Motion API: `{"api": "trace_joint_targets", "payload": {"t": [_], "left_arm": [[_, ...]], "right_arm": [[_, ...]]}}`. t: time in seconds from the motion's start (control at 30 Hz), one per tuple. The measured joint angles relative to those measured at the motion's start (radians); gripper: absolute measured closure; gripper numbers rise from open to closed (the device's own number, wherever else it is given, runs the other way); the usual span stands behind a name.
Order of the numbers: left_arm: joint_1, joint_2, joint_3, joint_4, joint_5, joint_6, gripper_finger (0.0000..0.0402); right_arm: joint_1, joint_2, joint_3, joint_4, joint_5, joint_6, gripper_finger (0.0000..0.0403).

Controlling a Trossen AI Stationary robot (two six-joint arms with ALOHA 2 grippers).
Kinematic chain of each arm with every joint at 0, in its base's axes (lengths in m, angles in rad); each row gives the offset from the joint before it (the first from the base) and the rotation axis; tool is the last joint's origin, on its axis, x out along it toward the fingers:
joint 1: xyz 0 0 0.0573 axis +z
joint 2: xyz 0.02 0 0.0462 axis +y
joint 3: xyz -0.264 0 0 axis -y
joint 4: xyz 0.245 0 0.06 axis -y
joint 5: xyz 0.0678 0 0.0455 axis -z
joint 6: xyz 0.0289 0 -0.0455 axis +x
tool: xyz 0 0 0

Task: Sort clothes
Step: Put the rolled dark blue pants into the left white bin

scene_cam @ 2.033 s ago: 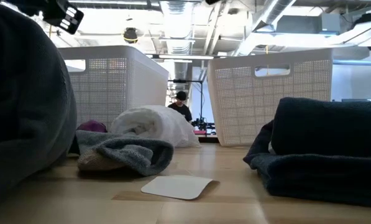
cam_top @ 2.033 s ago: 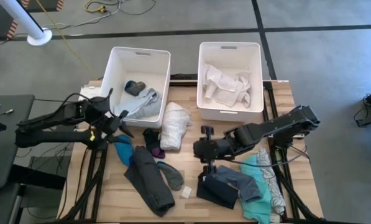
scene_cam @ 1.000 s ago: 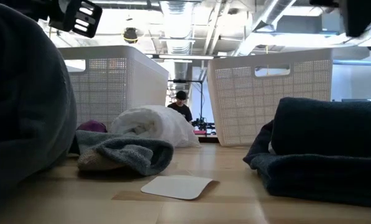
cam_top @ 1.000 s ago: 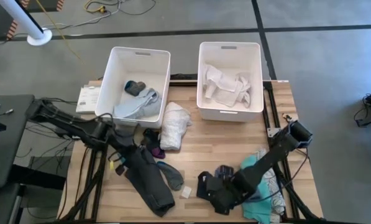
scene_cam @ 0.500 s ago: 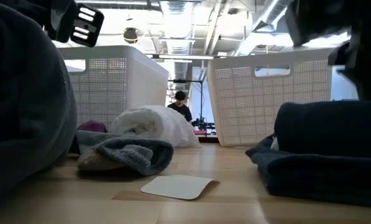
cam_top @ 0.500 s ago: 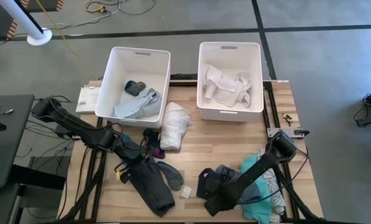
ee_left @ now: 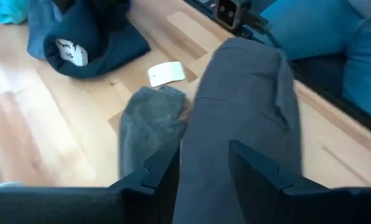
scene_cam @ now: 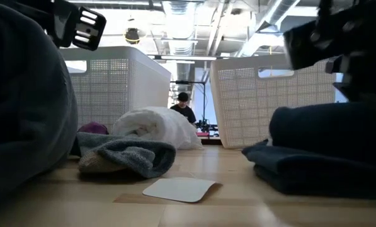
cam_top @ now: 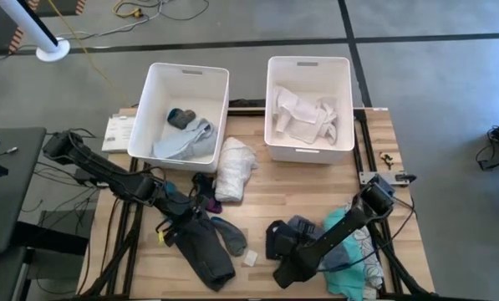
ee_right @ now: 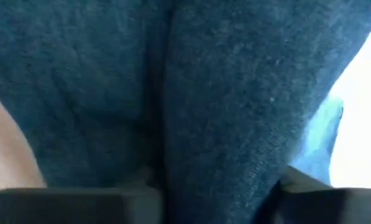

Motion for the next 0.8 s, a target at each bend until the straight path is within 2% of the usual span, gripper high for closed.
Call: {"api": "trace_joint_targets", "payload": {"t": [0.1,0.13,0.17,0.5,0.8], "left_arm": [[0.000,0.000,0.000,0.003,-0.031,0.011,0.0269],[0.000,0.000,0.000,0.005,-0.041,0.011,0.0269],[0.000,0.000,0.000,0.009,-0.052,0.012,0.0269],[0.000,0.000,0.001,0.078,-0.094,0.017,0.0269],[0.004,0.000,0.001,0.163,-0.129,0.057,0.0269]], "right_arm": [[-0.002,-0.001,-0.004,-0.014,0.042,0.001,0.0339],[-0.002,-0.001,-0.004,-0.014,0.052,-0.001,0.0360],[-0.002,-0.001,-0.004,-0.013,0.060,-0.006,0.0365],[-0.002,0.002,0.014,-0.060,0.235,-0.008,0.0365],[0.017,0.001,0.127,-0.116,0.481,-0.092,0.0365]]}}
